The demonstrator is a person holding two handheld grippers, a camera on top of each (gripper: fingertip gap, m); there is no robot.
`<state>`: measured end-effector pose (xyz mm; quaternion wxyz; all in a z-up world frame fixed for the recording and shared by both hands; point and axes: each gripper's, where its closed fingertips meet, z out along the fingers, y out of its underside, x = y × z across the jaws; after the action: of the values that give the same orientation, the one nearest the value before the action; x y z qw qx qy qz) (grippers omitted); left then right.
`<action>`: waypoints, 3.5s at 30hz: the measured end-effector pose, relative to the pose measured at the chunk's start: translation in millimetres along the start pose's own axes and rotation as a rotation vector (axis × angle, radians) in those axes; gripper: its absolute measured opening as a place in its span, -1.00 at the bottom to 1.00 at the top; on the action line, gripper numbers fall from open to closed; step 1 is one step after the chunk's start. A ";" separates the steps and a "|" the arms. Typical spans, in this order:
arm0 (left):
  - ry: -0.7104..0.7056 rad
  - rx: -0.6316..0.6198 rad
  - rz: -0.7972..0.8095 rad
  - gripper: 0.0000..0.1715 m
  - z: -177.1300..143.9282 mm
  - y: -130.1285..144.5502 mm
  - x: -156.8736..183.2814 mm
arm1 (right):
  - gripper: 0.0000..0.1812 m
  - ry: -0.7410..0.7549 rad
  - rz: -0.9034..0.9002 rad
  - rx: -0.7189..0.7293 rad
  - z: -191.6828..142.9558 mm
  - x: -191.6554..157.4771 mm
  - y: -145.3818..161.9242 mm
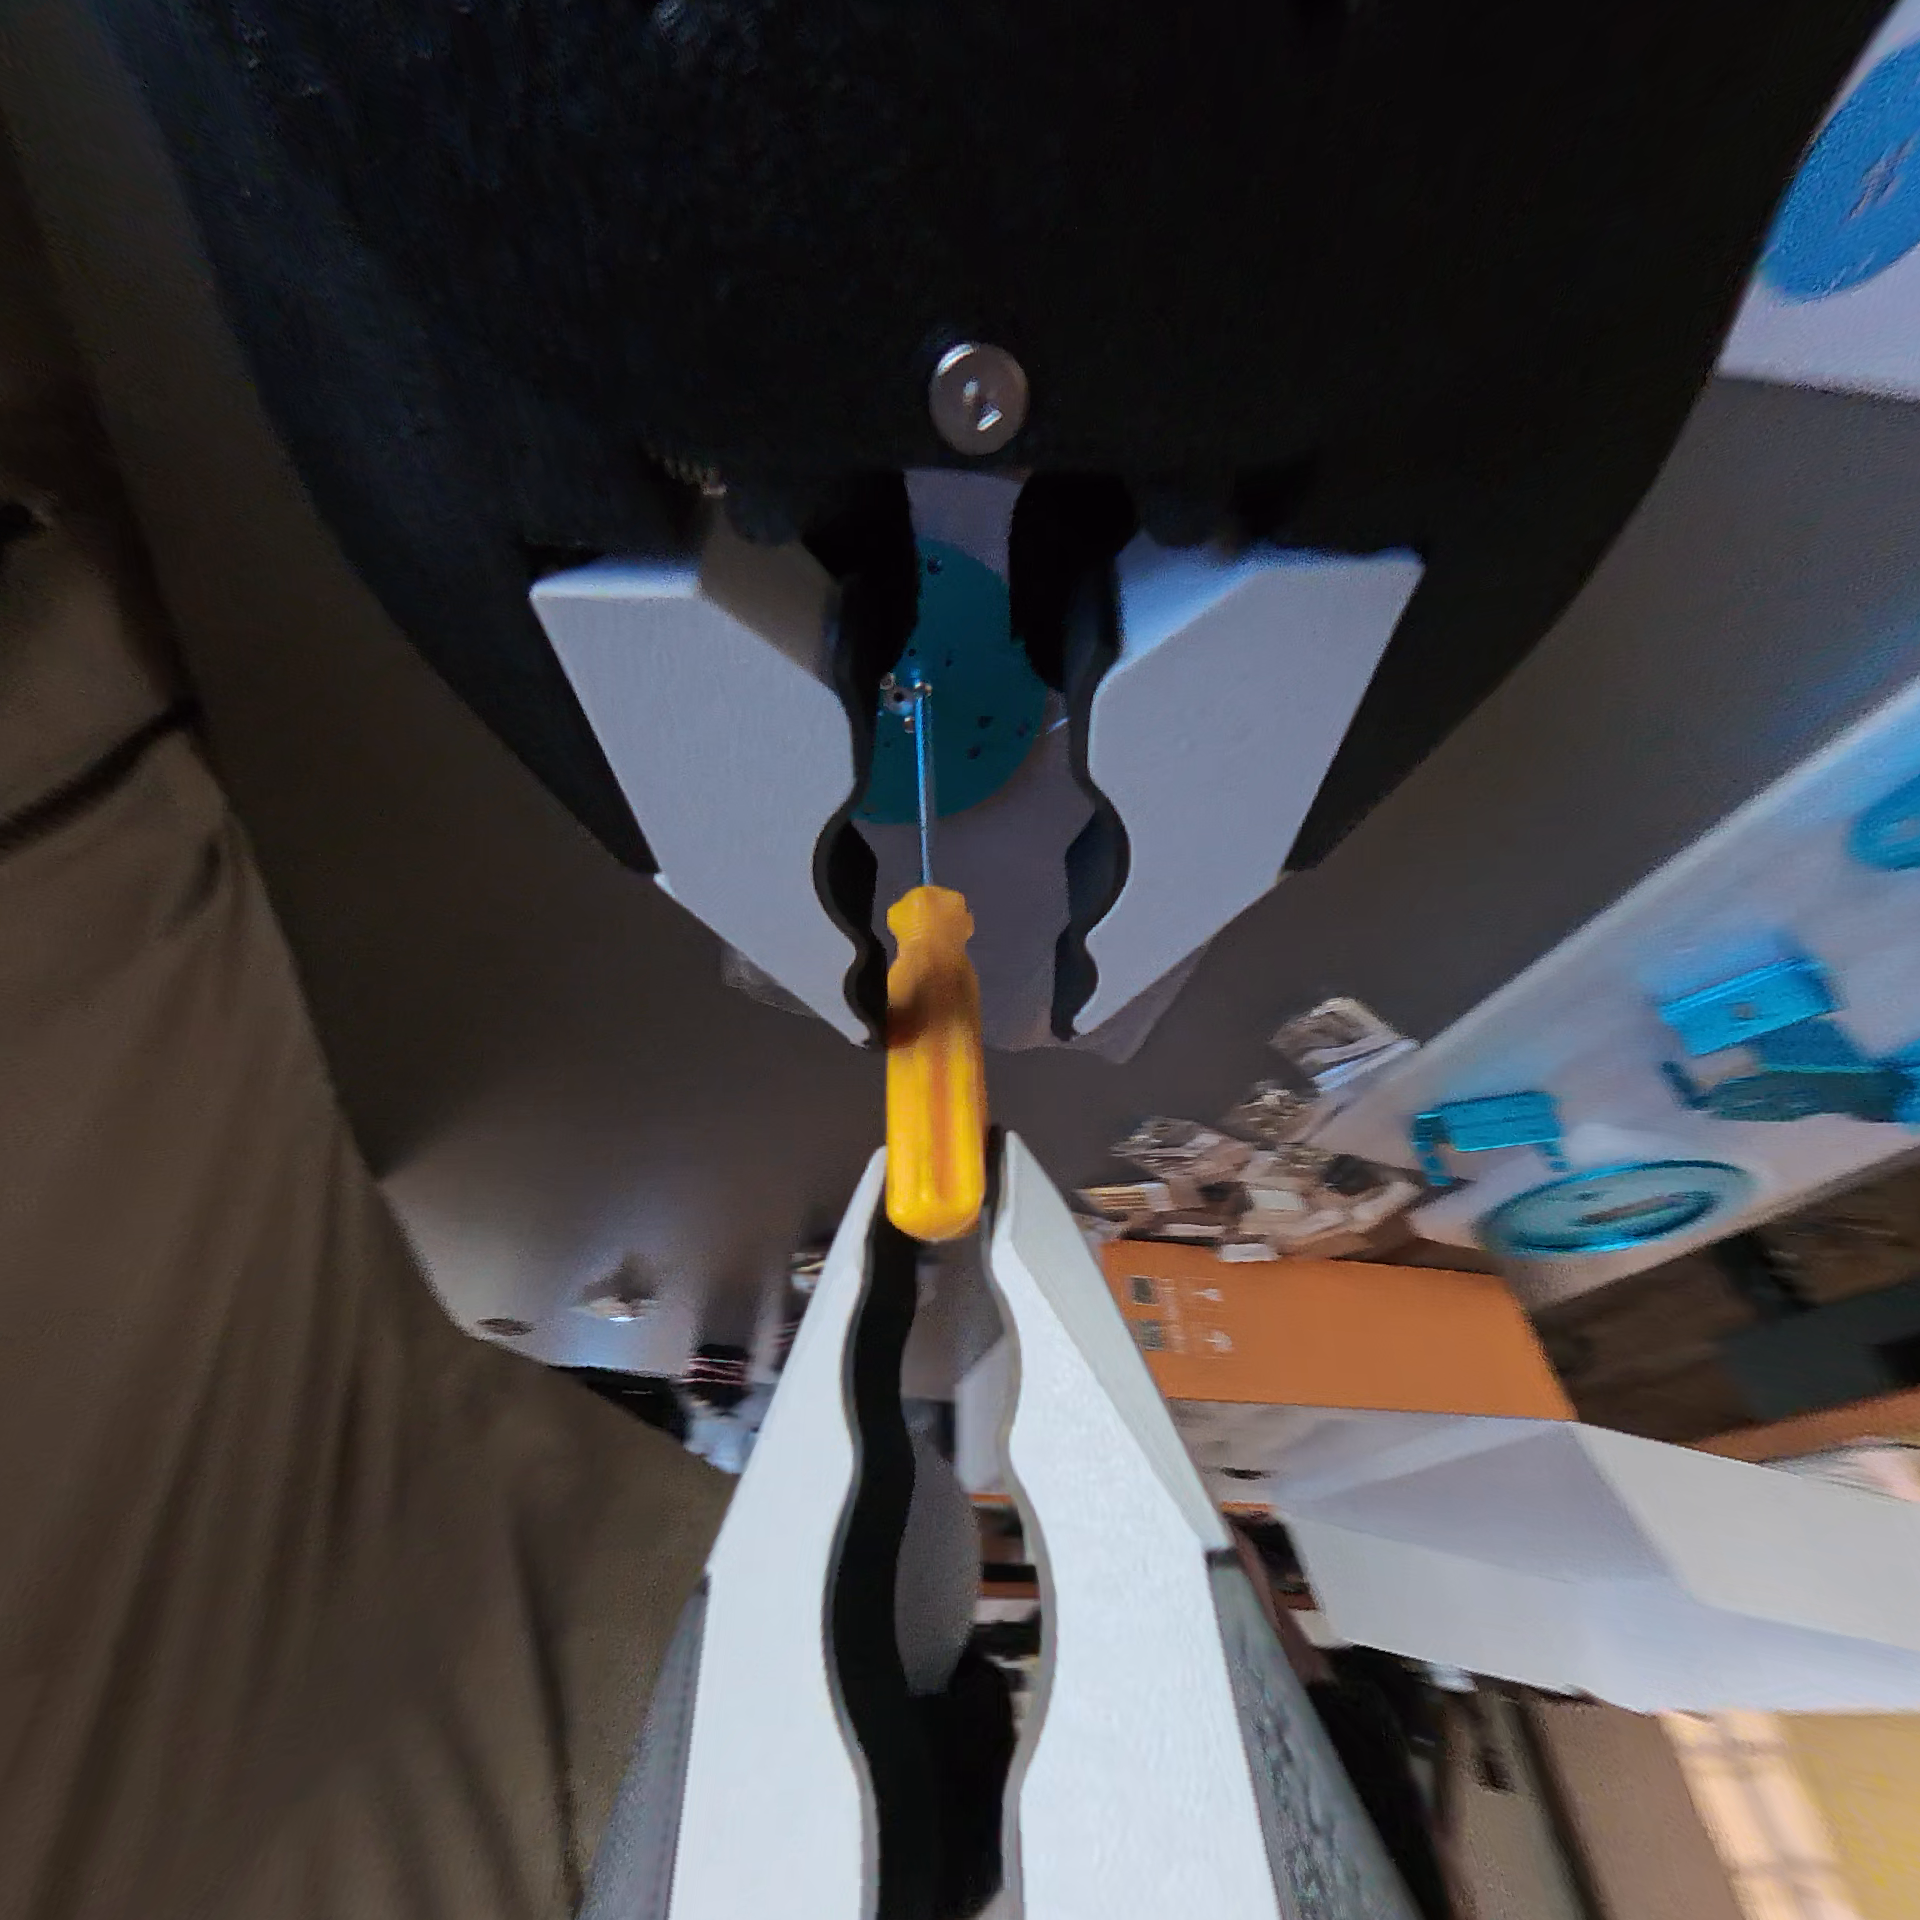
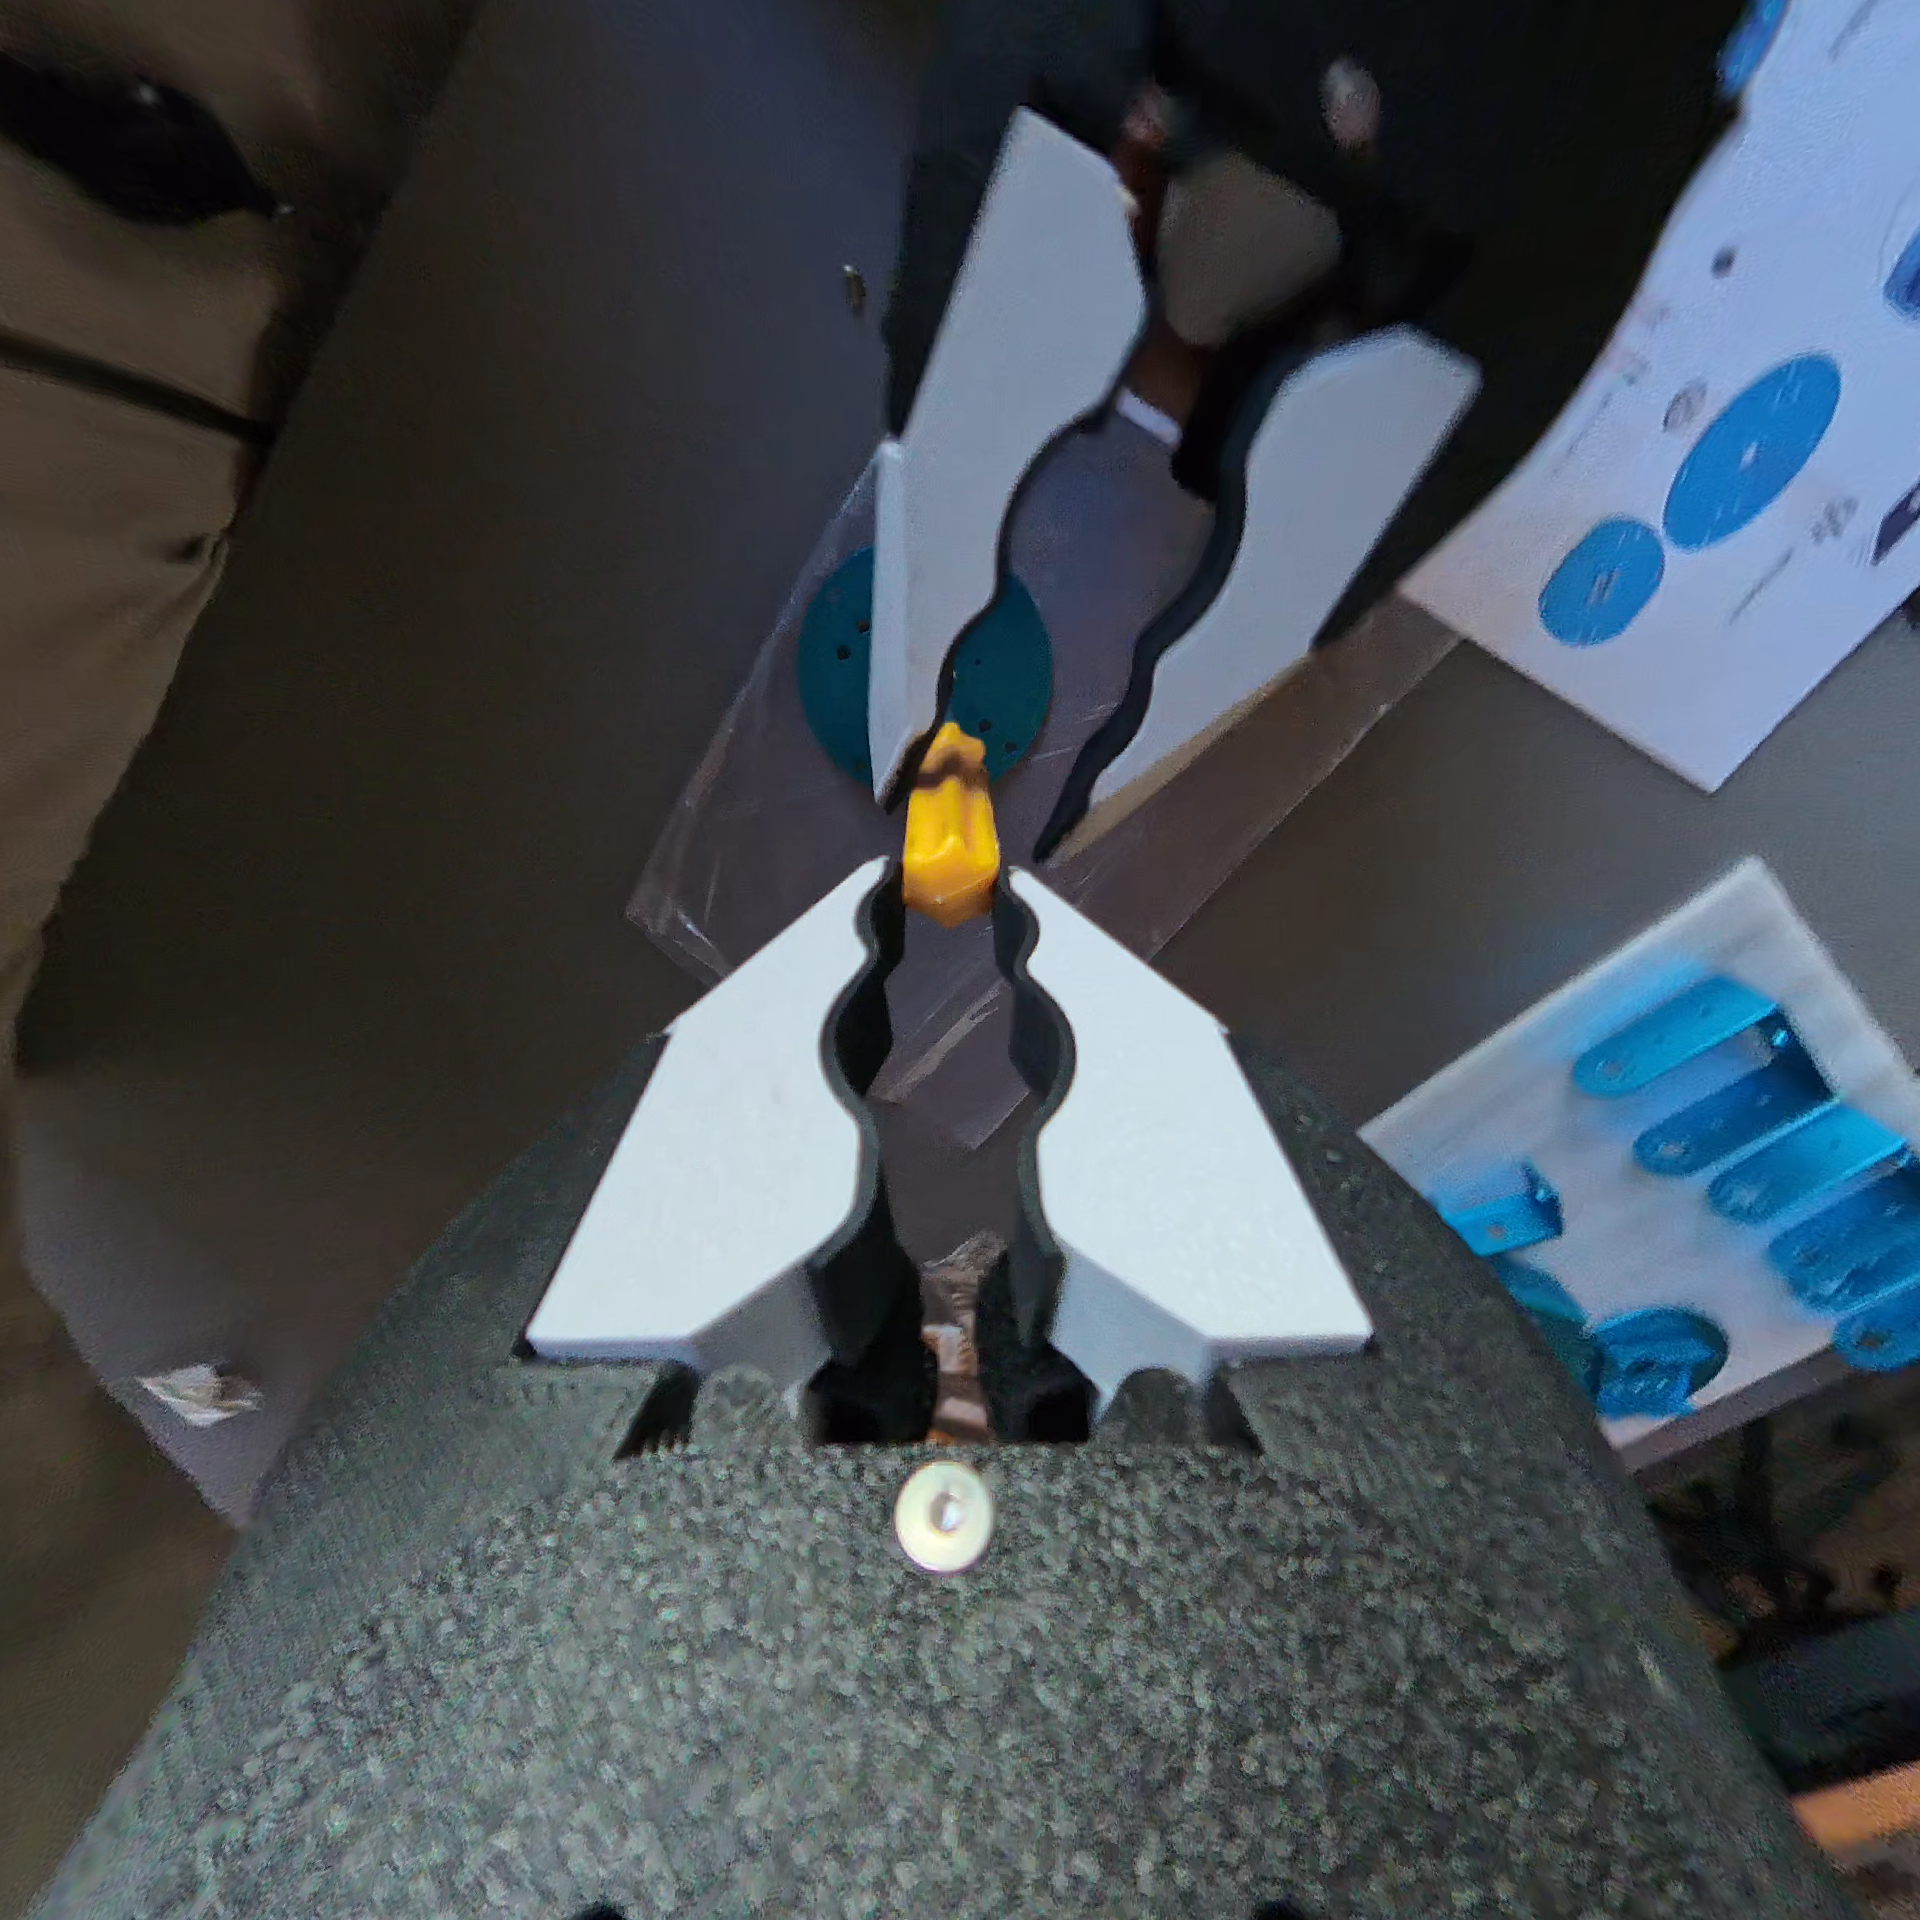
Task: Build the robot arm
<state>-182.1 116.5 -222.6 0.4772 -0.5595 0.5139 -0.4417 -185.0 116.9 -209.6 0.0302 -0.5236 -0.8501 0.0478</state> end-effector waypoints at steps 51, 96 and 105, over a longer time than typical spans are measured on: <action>-0.061 -0.541 -0.023 -0.39 -13.1 104.1 31.0 | -0.81 0.023 -0.310 0.024 3.9 -11.8 -24.5; -0.244 -0.160 0.043 -0.81 -5.5 37.8 21.1 | -0.82 0.371 1.126 0.339 6.6 -10.0 -29.9; -0.187 -0.127 -0.002 -0.81 -7.6 38.1 23.5 | -0.25 0.356 0.463 1.074 -9.8 -15.3 -49.7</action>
<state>-193.4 91.9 -259.0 0.4861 -0.6278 0.4938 -0.3546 -221.2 81.6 -194.2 0.4204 -0.6066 -0.5531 0.3866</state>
